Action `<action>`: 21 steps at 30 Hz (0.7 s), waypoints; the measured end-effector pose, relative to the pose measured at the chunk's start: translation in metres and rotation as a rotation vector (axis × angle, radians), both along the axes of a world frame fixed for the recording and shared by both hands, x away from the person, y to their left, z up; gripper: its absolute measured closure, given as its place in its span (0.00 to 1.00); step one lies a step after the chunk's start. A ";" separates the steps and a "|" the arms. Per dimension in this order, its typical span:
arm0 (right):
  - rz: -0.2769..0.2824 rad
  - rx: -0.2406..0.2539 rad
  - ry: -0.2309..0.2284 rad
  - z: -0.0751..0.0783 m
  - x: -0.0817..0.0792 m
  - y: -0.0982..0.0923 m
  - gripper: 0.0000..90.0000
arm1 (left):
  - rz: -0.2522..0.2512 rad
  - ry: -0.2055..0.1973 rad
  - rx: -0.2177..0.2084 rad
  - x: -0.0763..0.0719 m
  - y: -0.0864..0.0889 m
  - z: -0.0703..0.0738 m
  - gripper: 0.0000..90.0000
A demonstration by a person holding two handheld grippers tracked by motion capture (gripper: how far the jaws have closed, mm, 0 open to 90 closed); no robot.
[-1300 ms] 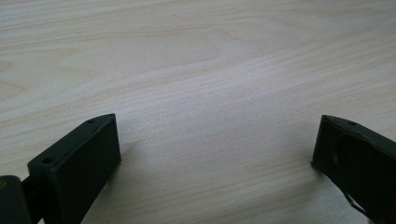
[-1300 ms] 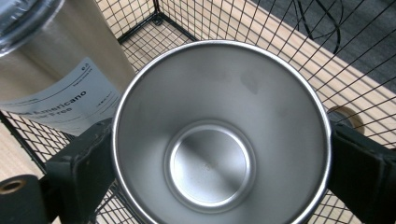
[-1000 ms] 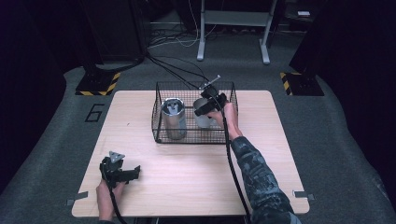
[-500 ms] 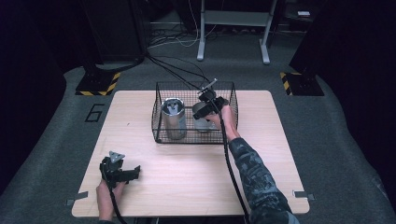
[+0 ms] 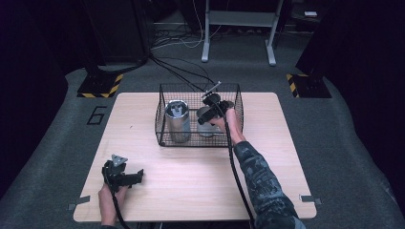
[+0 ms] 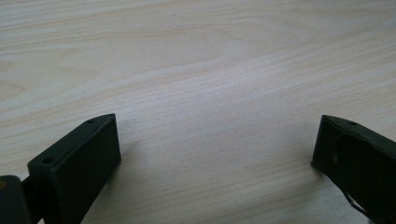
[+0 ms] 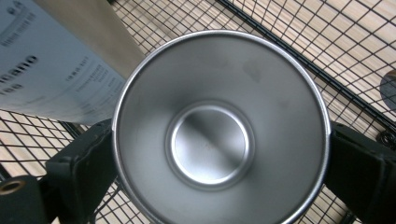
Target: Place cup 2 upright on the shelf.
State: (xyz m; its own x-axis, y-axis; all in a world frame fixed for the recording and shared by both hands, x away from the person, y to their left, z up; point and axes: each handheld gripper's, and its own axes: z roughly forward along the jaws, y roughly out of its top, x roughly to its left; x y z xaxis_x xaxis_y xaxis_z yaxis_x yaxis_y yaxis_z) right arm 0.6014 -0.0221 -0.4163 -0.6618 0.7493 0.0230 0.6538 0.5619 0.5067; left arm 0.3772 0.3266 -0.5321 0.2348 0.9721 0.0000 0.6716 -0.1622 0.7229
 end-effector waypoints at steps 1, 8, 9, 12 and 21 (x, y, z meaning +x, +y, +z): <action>0.002 0.003 0.002 0.000 0.000 -0.001 0.06 | 0.000 0.000 0.000 0.000 0.000 0.000 0.00; -0.001 0.000 0.014 0.000 0.000 0.000 0.05 | 0.001 -0.001 -0.001 0.000 0.000 0.000 0.00; 0.006 0.001 0.009 0.000 0.000 -0.001 0.05 | 0.000 0.000 -0.001 0.000 0.000 0.000 0.00; 0.004 0.023 0.010 0.001 -0.001 -0.001 0.03 | 0.000 0.001 -0.001 0.000 0.000 0.000 0.00; 0.005 0.056 -0.030 0.017 -0.012 -0.003 0.00 | 0.000 0.000 -0.001 0.000 0.000 0.000 0.00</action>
State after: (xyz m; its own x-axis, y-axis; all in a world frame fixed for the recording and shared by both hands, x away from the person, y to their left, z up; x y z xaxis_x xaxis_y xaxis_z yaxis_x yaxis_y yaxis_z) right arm 0.5894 -0.0252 -0.3993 -0.6662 0.7444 0.0448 0.6352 0.5350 0.5571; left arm 0.3772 0.3267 -0.5321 0.2347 0.9721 -0.0009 0.6720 -0.1616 0.7227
